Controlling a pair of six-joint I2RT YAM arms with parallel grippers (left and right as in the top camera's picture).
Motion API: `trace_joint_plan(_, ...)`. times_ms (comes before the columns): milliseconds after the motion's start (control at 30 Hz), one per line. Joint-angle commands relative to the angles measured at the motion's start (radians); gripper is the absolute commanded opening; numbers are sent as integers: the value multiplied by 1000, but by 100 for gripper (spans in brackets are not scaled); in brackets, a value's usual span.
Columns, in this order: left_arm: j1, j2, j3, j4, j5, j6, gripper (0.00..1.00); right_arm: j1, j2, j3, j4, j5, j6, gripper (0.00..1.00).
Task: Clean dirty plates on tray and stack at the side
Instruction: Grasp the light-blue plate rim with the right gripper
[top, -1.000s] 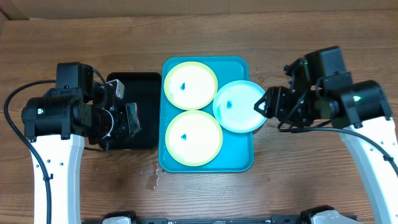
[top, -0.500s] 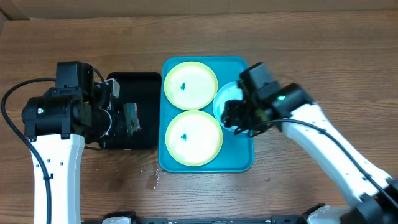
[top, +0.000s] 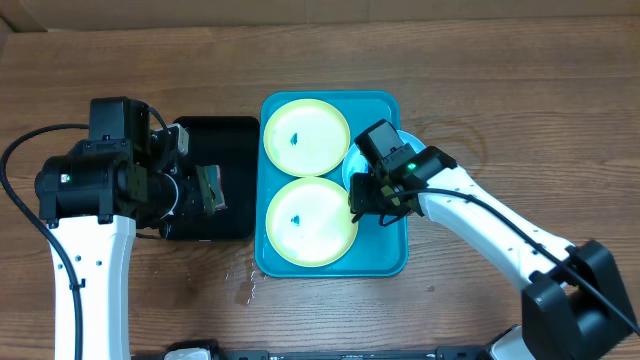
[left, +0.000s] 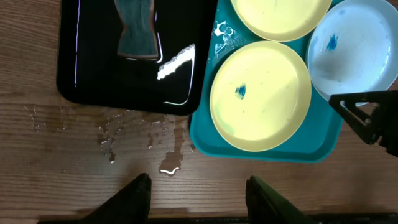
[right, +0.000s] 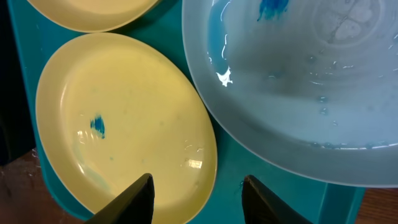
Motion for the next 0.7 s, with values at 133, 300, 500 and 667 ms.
trace_joint_plan(133, -7, -2, 15, -3, -58, -10, 55, 27, 55, -5, 7, 14, 49, 39)
trace_joint_plan(300, -7, -2, 14, 2, -58, -31, 56, 56, 56, -5, 9, 19, 49, 38)
trace_joint_plan(500, -7, 9, 14, 19, -58, -36, 56, 85, 86, -7, 37, 44, 68, 36)
trace_joint_plan(667, -7, 9, 14, 7, -58, -36, 55, 87, 105, -7, 56, 71, 84, 36)
